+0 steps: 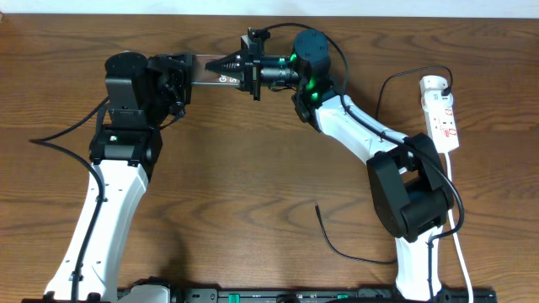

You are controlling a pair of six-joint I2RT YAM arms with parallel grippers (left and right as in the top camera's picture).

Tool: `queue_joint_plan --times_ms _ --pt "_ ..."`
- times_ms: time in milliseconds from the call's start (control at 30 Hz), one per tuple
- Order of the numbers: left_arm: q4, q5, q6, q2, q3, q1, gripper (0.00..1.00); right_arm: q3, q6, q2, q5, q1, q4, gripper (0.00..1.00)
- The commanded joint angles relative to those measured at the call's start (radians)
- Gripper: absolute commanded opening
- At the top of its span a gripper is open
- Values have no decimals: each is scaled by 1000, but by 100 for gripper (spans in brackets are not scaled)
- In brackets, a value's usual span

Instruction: Plug charger to phone and switch on socket

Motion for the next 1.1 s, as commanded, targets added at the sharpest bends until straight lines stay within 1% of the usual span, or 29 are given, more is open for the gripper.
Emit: queue_joint_plan --times_ms 0,300,433,567,600,633,700,1067 --pt "5 -11 14 -1 1 0 37 19 39 -13 8 29 14 1" --pt "5 -10 14 -2 1 0 31 19 48 -13 25 45 14 1" --pt "5 -10 14 -1 1 0 21 19 48 -13 25 45 14 1" --pt "5 -10 14 -1 1 0 20 19 47 -13 25 45 14 1" --pt "5 -10 14 -2 1 0 19 19 46 -13 24 45 14 1" --pt "5 -10 14 -2 1 0 12 19 31 -13 24 45 14 1" --pt "5 -10 14 -1 1 0 8 19 32 -13 21 46 14 1" --pt "5 -10 14 -2 1 0 7 19 32 -13 16 47 14 1"
